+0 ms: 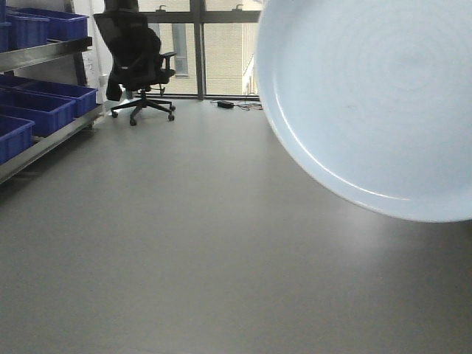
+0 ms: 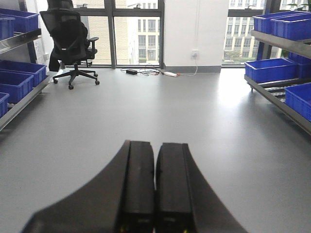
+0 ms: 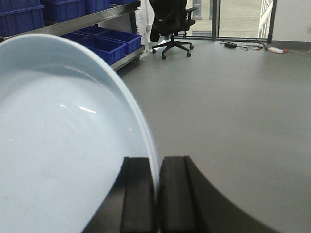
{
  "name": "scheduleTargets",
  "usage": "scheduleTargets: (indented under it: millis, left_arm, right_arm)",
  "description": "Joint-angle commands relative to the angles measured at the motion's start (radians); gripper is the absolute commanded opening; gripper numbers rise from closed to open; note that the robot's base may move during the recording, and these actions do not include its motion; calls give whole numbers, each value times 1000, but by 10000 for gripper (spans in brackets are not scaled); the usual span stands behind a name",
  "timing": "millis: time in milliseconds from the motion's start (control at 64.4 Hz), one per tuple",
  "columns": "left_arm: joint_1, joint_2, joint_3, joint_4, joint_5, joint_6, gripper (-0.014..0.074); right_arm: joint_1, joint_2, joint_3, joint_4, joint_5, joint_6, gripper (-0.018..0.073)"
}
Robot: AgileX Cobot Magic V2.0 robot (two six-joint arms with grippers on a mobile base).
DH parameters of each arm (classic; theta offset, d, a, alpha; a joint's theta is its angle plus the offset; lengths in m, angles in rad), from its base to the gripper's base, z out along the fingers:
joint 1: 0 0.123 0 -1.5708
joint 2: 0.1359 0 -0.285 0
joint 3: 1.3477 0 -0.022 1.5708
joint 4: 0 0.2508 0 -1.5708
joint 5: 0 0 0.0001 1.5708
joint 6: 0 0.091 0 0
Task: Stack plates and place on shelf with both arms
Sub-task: 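Drive the base across the floor toward the blue-bin shelf, holding plates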
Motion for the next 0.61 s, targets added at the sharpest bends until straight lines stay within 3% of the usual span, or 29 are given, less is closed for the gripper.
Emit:
scheduleTargets:
  millis: [0,590]
  left_arm:
    - [2,7,-29,-2,-81,-2,80]
    - [2,7,-29,-2,-81,-2,80]
  right_arm:
    - [0,-2,-34,-4,-107,-2,48]
    - [0,-2,-34,-4,-107,-2,48]
